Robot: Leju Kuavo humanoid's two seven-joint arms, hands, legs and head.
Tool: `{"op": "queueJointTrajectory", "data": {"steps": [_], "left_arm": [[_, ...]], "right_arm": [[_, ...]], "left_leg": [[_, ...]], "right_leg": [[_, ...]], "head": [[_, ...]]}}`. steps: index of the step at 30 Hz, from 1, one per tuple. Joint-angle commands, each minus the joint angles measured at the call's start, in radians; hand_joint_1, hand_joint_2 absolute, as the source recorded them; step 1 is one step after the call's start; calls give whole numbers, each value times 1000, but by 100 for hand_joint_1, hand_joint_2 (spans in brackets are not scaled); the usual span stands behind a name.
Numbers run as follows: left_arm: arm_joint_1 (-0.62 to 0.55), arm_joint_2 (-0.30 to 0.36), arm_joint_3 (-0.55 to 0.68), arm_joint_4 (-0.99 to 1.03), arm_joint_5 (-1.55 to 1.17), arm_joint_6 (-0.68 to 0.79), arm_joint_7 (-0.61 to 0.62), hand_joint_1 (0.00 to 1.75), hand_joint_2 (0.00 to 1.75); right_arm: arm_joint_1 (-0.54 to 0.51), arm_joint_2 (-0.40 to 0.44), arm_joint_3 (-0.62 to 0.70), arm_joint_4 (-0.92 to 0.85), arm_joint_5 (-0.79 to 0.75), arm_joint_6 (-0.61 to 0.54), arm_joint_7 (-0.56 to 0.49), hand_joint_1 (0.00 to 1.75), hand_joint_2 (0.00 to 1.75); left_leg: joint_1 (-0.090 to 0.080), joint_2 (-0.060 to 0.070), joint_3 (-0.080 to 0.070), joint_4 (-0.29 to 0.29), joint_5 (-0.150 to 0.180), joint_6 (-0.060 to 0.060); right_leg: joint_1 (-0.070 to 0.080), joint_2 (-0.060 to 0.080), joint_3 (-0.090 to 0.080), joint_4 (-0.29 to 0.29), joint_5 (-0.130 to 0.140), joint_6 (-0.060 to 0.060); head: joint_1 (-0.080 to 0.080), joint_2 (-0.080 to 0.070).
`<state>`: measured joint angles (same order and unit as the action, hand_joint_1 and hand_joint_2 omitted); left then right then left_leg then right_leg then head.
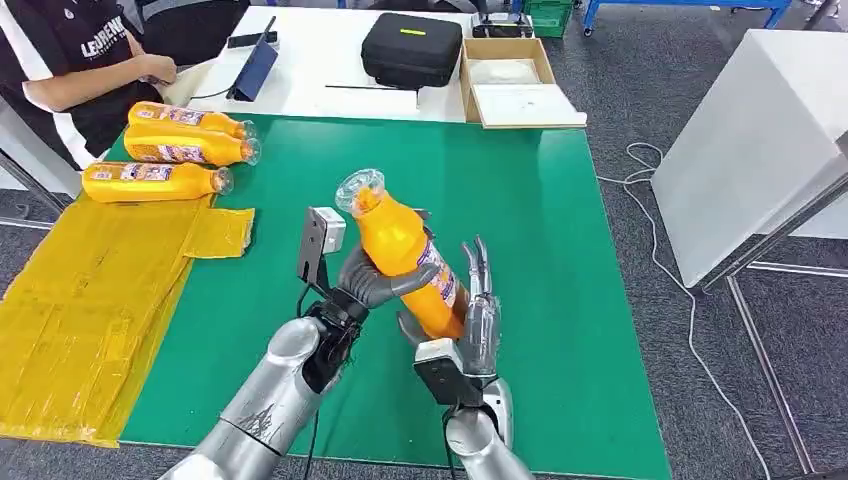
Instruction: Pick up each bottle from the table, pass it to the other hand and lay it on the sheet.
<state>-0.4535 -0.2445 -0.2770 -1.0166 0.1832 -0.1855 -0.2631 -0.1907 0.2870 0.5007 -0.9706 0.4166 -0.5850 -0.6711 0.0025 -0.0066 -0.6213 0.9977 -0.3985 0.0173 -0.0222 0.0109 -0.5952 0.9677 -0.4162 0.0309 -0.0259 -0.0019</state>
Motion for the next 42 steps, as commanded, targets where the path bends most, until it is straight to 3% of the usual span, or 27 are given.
{"op": "queueJointTrajectory", "data": {"steps": [1, 3, 6, 10, 11, 17, 18, 21, 24, 26, 28, 30, 31, 42], "left_arm": [[22, 64, 67, 39, -62, 47, -35, 175, 175], [22, 64, 67, 39, -62, 47, -35, 175, 175], [36, 86, 99, 45, -151, 163, -52, 175, 175], [47, 93, 139, 43, -203, 160, -70, 175, 175], [51, 101, 142, 40, -231, 191, -75, 175, 175], [155, 245, 199, -18, -668, 540, -205, 175, 175], [163, 282, 212, 15, -838, 688, -212, 175, 175], [153, 368, 290, 147, -1037, 884, -252, 175, 175], [148, 380, 521, 143, -1338, 884, -283, 175, 175], [126, 391, 600, 150, -1463, 884, -286, 175, 175], [126, 391, 600, 150, -1463, 884, -286, 175, 175], [130, 455, 596, 125, -1741, 884, -154, 175, 175], [126, 468, 577, 138, -1749, 884, -135, 175, 175], [126, 468, 577, 138, -1749, 884, -135, 175, 175]], "right_arm": [[81, -174, 140, -335, -62, 91, 37, 0, 175], [81, -174, 140, -335, -62, 91, 37, 0, 175], [118, -205, 123, -447, -108, 149, 23, 0, 175], [141, -213, 106, -497, -93, 165, 47, 0, 175], [144, -218, 104, -502, -92, 163, 45, 0, 175], [175, -243, 49, -575, -118, 157, 22, 0, 175], [183, -251, 41, -589, -127, 156, 18, 0, 175], [215, -290, 25, -609, -174, 143, -6, 0, 175], [244, -323, 13, -622, -234, 114, -27, 0, 175], [256, -340, 18, -628, -250, 97, -27, 0, 175], [256, -340, 18, -628, -250, 97, -27, 0, 175], [267, -374, 39, -630, -269, 64, -27, 0, 175], [269, -378, 42, -632, -271, 57, -27, 0, 175], [269, -378, 42, -632, -271, 57, -27, 0, 175]], "left_leg": [[0, 2, 7, -1, -3, -1], [0, 0, 2, -1, -1, -1], [0, 0, 3, 0, -2, -1], [0, 2, 9, 1, -5, -3], [0, 1, 3, -1, -1, -1], [0, 7, 8, -2, -3, -2], [0, 6, 6, -2, -2, -2], [0, 5, 5, -2, -2, -1], [1, 5, 5, -3, -2, -1], [2, 6, 5, -1, -3, -2], [2, 4, 4, 0, -3, -2], [1, 2, 2, -1, -1, -1], [2, 4, 3, 0, -3, -2], [0, 1, 1, -1, -1, -1]], "right_leg": [[0, 0, 7, -1, -2, -3], [0, -1, 2, -1, -1, -1], [1, -1, 4, -1, -2, -2], [1, -1, 9, 1, -4, -5], [0, 0, 3, -1, -1, -2], [0, 5, 6, -2, -1, -3], [0, 5, 5, -2, -1, -3], [0, 3, 3, -1, -1, -2], [1, 4, 3, -2, -1, -2], [2, 5, 3, -1, -1, -3], [2, 2, 3, 0, -2, -3], [1, 1, 1, -1, -1, -2], [2, 2, 2, 0, -2, -3], [0, -1, 0, 0, -1, -2]], "head": [[0, 0], [0, 0], [0, 0], [0, 0], [0, 0], [1, 0], [0, 0], [0, 0], [0, 0], [0, 0], [0, 0], [0, 0], [0, 0], [0, 0]]}}
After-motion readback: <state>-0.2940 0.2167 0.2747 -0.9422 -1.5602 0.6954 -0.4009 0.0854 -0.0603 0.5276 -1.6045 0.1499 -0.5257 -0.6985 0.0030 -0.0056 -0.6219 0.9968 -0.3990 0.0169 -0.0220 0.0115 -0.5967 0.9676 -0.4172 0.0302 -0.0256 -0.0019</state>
